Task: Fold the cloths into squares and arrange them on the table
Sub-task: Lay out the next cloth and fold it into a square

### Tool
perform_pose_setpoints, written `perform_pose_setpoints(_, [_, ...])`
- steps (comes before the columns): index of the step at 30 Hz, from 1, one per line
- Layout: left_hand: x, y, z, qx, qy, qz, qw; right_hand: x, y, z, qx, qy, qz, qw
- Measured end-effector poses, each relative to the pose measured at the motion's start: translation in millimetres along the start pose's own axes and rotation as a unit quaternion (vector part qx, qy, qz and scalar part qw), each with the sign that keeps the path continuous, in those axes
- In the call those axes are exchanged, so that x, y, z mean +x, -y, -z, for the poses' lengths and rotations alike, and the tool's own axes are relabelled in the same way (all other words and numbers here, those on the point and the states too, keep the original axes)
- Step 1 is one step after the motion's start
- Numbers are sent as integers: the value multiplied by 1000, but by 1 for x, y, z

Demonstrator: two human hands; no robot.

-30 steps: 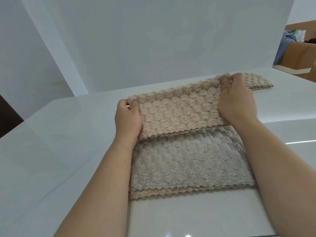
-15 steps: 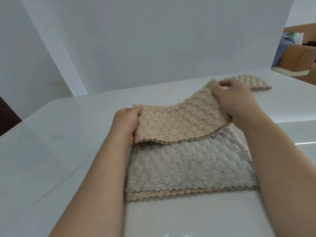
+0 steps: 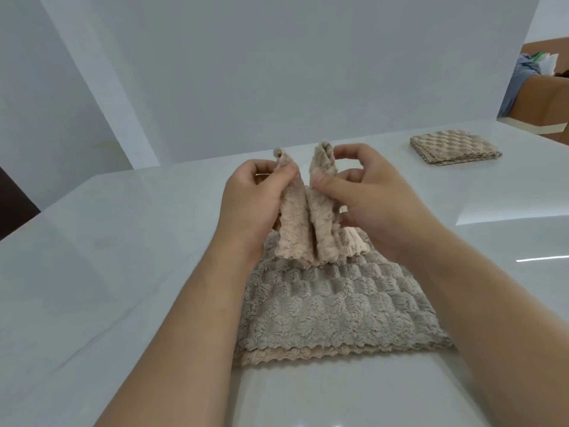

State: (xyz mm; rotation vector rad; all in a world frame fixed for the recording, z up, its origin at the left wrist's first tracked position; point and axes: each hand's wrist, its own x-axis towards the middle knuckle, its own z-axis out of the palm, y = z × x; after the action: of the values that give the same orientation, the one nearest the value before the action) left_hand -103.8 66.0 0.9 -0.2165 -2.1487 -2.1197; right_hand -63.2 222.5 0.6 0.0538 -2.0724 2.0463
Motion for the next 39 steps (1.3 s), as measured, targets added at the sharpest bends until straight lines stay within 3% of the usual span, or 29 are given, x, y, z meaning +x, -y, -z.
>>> perform_pose_setpoints(8, [-6, -1, -5, 24, -4, -53, 998, -1, -7, -7, -33, -14, 4, 999])
perform_pose_setpoints(28, [-10, 0, -6, 95, 18, -124, 988, -3, -4, -6, 26, -53, 29, 998])
perform_pose_setpoints(39, [-16, -3, -5, 85, 28, -156, 984, -6, 9, -2, 246, -7, -10, 969])
